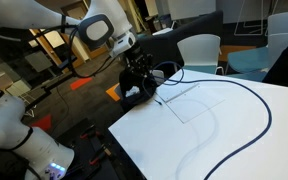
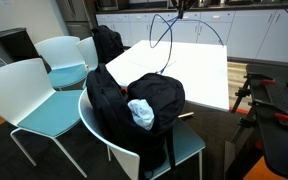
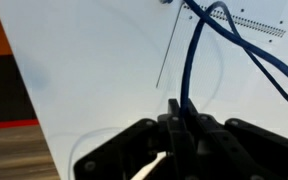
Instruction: Fold the cable
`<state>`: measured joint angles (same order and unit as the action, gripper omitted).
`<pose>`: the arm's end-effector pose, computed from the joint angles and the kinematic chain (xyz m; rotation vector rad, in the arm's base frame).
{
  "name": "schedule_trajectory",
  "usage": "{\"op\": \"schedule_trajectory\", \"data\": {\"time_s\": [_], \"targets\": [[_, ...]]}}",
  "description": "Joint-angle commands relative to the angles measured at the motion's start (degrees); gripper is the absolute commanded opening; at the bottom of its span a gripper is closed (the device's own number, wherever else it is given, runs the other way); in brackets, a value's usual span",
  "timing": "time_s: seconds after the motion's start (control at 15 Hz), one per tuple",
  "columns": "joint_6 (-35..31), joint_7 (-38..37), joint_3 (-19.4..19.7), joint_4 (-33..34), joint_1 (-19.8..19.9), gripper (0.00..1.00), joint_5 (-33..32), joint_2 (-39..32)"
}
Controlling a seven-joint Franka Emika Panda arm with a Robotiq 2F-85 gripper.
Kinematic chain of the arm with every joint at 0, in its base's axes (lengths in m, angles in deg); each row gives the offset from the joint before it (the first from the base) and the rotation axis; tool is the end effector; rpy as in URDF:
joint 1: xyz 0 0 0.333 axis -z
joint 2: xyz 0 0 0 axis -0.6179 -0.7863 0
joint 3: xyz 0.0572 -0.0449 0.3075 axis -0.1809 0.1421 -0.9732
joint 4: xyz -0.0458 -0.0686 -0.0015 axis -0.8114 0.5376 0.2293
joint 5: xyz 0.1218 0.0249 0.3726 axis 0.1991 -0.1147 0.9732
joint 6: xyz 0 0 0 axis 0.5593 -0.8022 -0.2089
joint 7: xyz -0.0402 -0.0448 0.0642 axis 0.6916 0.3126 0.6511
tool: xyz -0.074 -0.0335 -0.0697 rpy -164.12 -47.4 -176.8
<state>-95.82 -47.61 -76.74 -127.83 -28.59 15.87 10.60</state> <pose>0.5258 -0.1739 0.3793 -2.1510 2.2418 -0.2891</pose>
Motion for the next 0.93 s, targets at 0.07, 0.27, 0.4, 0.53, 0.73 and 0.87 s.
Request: {"op": "schedule_trajectory", "data": {"time_s": [0.07, 0.27, 0.4, 0.53, 0.73, 0.87], "targets": [[8.5, -4.1, -0.3, 2.9, -2.5, 0.02, -9.8, -3.3], [13.6, -7.2, -0.3, 4.6, -4.4, 0.02, -16.0, -5.0], [16.0, -8.4, 0.0, 5.0, -5.2, 0.02, -19.1, -4.5], [17.4, -9.2, 0.2, 5.0, -5.4, 0.02, -22.0, -2.7], [17.0, -9.2, 0.3, 5.1, -5.0, 0.02, -24.3, 0.2], [16.2, -9.0, 0.2, 4.7, -4.5, 0.02, -24.8, 3.1]]}}
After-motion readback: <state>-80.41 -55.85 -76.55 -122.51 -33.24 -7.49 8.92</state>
